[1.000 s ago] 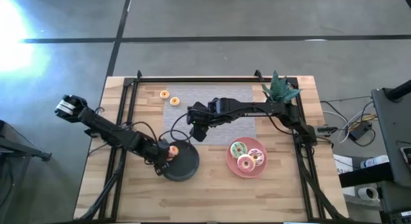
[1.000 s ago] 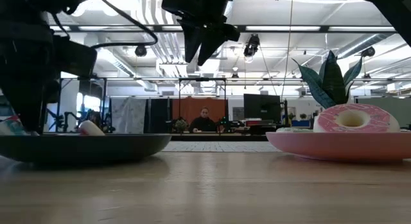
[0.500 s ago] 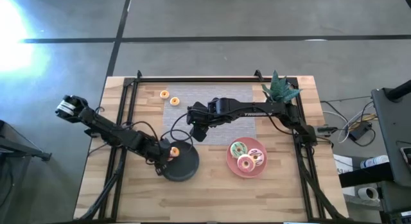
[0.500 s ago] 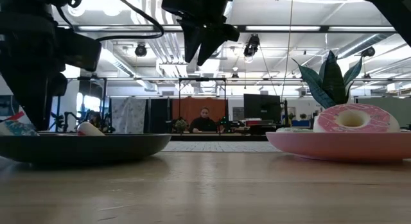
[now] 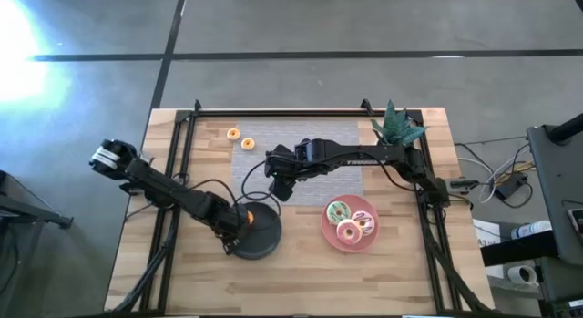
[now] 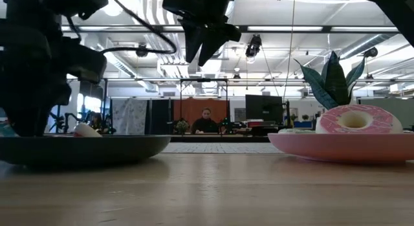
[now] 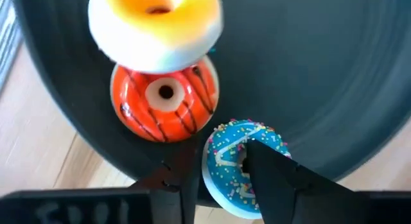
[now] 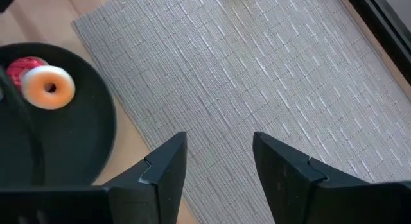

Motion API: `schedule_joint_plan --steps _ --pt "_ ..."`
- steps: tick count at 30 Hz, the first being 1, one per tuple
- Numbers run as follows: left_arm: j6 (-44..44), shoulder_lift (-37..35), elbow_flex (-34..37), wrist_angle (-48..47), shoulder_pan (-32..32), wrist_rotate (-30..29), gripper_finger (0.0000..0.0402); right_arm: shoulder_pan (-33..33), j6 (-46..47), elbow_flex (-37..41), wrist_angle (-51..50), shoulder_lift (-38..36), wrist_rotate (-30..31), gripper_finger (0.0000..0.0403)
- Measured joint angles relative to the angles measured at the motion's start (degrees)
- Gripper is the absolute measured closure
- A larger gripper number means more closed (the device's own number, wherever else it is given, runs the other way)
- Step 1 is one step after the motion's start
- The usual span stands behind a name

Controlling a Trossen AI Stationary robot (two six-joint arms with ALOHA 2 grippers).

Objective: Pick & Place donuts
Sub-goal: Put the small blue donut on the black plate

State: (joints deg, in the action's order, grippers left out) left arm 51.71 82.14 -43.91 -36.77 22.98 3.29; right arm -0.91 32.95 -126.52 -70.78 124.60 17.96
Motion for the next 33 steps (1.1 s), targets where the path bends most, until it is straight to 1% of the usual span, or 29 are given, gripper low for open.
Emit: schedule_joint_plan --steps 4,8,10,15,22,25,28,33 --pt "-2.5 1.45 -2.5 -0.49 0.0 -1.26 0.0331 -0.21 0.06 0.0 -0.02 0.0 0.01 0.0232" --pt "-4.29 2.37 -4.07 -1.74 0.0 -3.36 0.0384 -0.34 0.06 0.0 -0.02 0.0 0.03 0.0232" --pt "-5.13 2.15 -4.59 -1.69 0.0 -4.97 0.0395 -0.34 0.06 0.0 -0.01 0.0 0.03 0.0232" --pt "-8.03 0.13 -5.01 1.46 0.0 -8.39 0.04 -0.34 0.06 0.0 -0.1 0.0 0.06 0.0232" --pt "-8.63 0.79 -4.07 4.23 0.11 -8.06 0.0401 -0.34 -0.02 0.0 -1.03 0.0 0.1 0.0232" --pt "-7.52 0.81 -2.73 5.76 0.17 -7.02 0.04 -0.34 -0.12 0.0 -1.01 0.0 0.06 0.0232" --pt "-6.24 0.81 -1.53 8.28 0.22 -5.28 0.0389 -0.34 -0.13 0.0 -0.98 0.0 0.03 0.0232" --pt "-4.61 0.81 -0.93 9.34 0.44 -4.73 0.035 -0.34 -0.13 0.0 -0.96 0.0 0.01 0.0232"
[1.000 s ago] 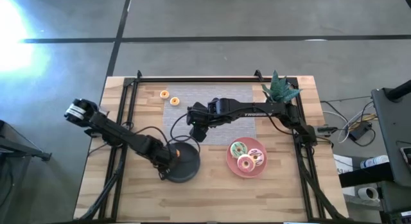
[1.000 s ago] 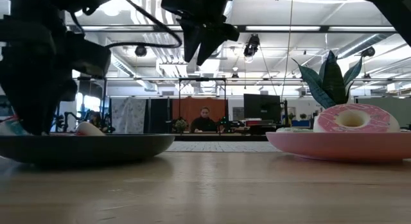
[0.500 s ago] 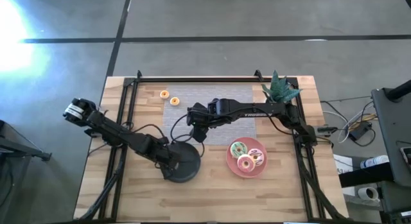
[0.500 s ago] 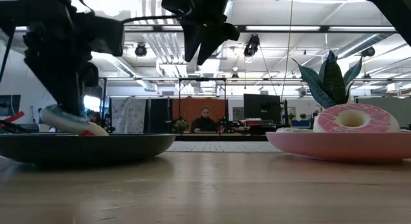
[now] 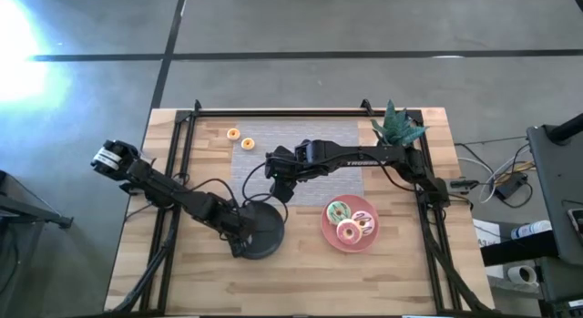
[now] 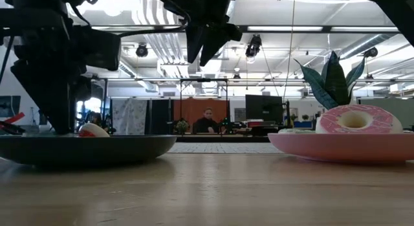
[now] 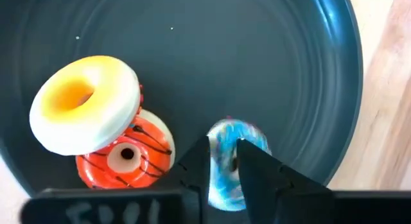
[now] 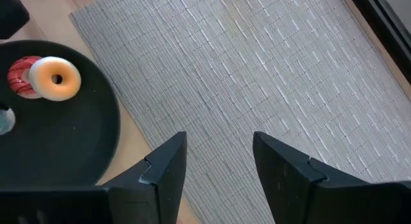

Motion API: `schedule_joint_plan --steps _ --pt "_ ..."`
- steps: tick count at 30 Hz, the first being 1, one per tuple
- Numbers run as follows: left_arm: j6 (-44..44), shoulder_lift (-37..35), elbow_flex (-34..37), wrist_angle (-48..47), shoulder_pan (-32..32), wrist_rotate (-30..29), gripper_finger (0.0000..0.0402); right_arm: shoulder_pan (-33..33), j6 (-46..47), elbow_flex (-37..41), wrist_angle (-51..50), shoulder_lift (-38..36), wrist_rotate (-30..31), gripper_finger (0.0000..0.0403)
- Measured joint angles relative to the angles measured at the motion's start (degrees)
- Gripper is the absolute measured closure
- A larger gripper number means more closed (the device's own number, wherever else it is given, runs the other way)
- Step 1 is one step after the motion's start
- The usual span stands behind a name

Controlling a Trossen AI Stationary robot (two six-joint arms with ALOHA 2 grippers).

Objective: Pick & Place donuts
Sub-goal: Put the small blue donut on the black plate, then adjust the small red donut on the black plate

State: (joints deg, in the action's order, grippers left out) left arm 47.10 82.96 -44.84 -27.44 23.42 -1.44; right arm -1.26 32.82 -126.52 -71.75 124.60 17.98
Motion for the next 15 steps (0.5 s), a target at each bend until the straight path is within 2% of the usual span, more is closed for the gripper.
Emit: schedule_joint_plan --steps 4,9,15 --pt "0.08 0.0 -0.01 -0.55 0.0 -0.03 0.0325 0.0 0.0 0.0 0.0 0.0 -0.12 0.0232" --pt "0.07 -1.92 -0.58 -3.56 -0.02 -0.32 0.0319 -0.09 -0.27 0.0 0.0 0.0 -1.66 0.0232" --pt "-1.05 -9.64 -0.26 -8.25 0.04 -9.45 0.0319 -0.78 -1.54 0.1 0.04 0.0 -2.93 0.0232"
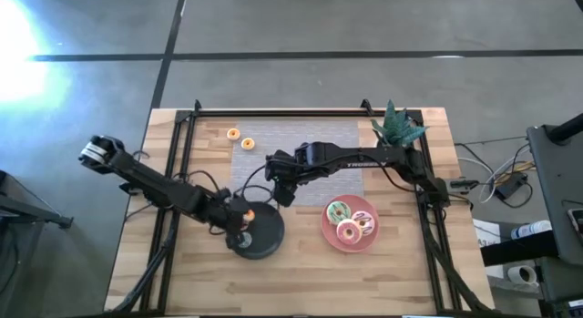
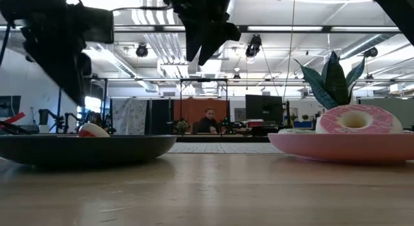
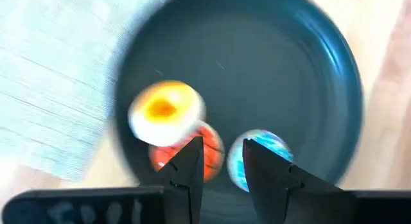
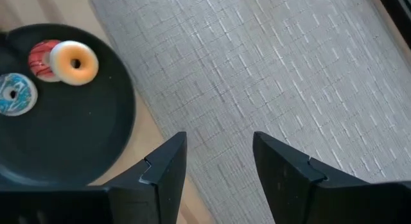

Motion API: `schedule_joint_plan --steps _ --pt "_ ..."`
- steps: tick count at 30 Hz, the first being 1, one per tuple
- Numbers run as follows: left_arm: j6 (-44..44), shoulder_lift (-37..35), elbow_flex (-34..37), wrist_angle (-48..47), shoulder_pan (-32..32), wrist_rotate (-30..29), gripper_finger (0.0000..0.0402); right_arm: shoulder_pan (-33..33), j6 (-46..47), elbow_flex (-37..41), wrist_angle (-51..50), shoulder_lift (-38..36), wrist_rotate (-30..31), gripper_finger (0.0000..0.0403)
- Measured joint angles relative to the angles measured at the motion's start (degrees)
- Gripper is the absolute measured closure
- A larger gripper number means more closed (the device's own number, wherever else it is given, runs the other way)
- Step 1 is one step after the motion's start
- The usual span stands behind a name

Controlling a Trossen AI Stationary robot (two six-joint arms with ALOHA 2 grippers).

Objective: Pick & Place donuts
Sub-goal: Adjust the small red donut on the black plate

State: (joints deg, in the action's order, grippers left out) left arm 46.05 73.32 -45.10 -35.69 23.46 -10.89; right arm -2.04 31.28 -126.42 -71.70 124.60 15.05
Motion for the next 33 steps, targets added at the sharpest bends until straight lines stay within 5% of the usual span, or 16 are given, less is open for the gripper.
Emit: schedule_joint_plan --steps 10,25,33 --pt "-31.67 -3.29 4.48 3.16 0.07 -3.62 0.0319 -1.49 0.99 0.06 -0.11 0.0 -0.11 0.0232" --pt "-38.76 -0.67 4.98 3.79 0.09 -3.81 0.0316 -1.67 2.02 0.23 0.07 0.0 1.66 0.0232" --pt "-42.85 -0.67 5.01 4.02 0.09 -6.14 0.0255 -1.71 2.19 0.23 0.12 0.0 1.9 0.0232"
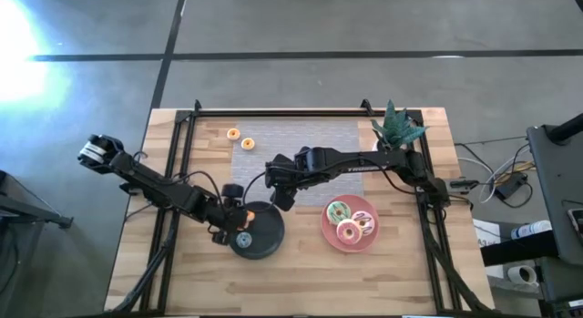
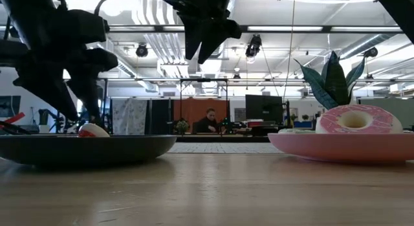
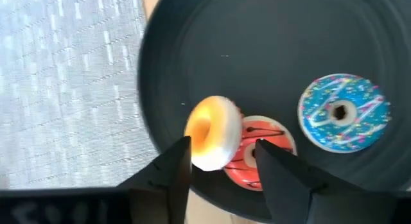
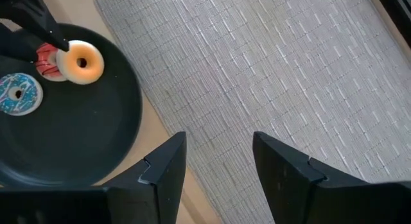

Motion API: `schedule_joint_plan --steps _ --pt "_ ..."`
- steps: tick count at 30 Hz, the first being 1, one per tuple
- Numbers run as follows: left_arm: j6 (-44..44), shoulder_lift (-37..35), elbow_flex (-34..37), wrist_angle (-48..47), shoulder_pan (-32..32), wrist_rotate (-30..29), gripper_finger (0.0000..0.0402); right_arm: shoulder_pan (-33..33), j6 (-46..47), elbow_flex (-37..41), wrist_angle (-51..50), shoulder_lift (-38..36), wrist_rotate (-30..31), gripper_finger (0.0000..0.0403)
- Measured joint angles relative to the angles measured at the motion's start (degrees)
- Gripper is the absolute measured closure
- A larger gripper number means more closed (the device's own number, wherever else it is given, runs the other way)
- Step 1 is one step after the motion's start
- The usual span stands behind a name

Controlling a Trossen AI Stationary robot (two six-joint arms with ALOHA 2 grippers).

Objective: Pick & Place donuts
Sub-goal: Adjust the small red donut on the black plate

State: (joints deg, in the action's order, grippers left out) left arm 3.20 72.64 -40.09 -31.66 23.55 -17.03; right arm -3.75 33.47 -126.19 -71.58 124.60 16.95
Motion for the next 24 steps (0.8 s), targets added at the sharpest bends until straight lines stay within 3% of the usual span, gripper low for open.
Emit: schedule_joint_plan --steps 18,24 --pt "-3.38 6.28 0.06 0.29 -0.02 -2.37 0.0244 0.06 0.0 0.0 0.11 0.0 1.24 0.0232" --pt "-3.13 6.12 -0.5 0.46 -0.02 -2.37 0.0256 0.04 0.0 0.0 0.05 0.0 1.24 0.0232"
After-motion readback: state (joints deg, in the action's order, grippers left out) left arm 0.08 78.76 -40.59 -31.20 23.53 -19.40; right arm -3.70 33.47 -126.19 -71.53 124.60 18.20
